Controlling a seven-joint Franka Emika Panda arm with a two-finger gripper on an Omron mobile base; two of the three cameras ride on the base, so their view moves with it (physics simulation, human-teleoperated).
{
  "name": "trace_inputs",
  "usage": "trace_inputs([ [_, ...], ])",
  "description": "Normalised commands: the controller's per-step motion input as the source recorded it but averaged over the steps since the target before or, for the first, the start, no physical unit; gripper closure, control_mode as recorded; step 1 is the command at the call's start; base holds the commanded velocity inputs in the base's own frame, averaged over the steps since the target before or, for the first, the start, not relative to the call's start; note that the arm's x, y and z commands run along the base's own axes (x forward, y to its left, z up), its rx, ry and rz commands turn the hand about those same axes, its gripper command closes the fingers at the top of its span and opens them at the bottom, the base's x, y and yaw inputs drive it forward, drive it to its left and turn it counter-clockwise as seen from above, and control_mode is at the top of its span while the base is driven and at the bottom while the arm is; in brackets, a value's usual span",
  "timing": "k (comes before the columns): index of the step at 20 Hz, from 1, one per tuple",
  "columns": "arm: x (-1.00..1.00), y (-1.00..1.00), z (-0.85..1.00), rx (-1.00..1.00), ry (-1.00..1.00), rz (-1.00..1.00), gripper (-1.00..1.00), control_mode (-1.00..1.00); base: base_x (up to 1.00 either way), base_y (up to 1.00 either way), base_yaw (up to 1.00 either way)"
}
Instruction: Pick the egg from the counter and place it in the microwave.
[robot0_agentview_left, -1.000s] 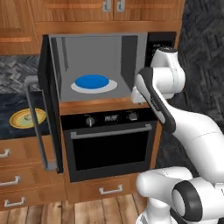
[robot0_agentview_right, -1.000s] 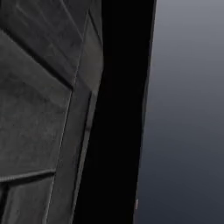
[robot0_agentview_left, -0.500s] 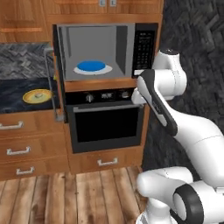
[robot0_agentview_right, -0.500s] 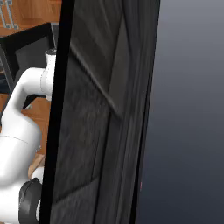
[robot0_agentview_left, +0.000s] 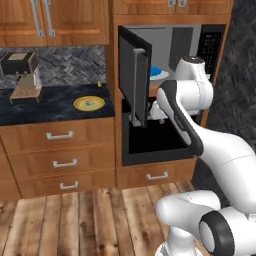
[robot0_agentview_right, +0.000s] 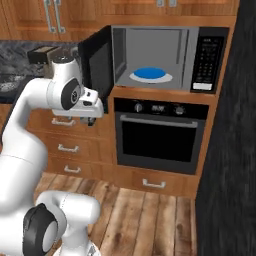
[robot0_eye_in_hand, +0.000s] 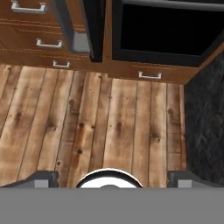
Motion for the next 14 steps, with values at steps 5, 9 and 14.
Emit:
trace_inputs([
  [5,0.00,0.00,0.00,0.00,0.00,0.00,-1.00,1.00,-0.02,1.00,0.00],
  [9,0.00,0.00,0.00,0.00,0.00,0.00,-1.00,1.00,0.86,0.90,-0.03],
  [14,0.00,0.00,0.00,0.00,0.00,0.00,-1.00,1.00,1.00,0.50,-0.01],
])
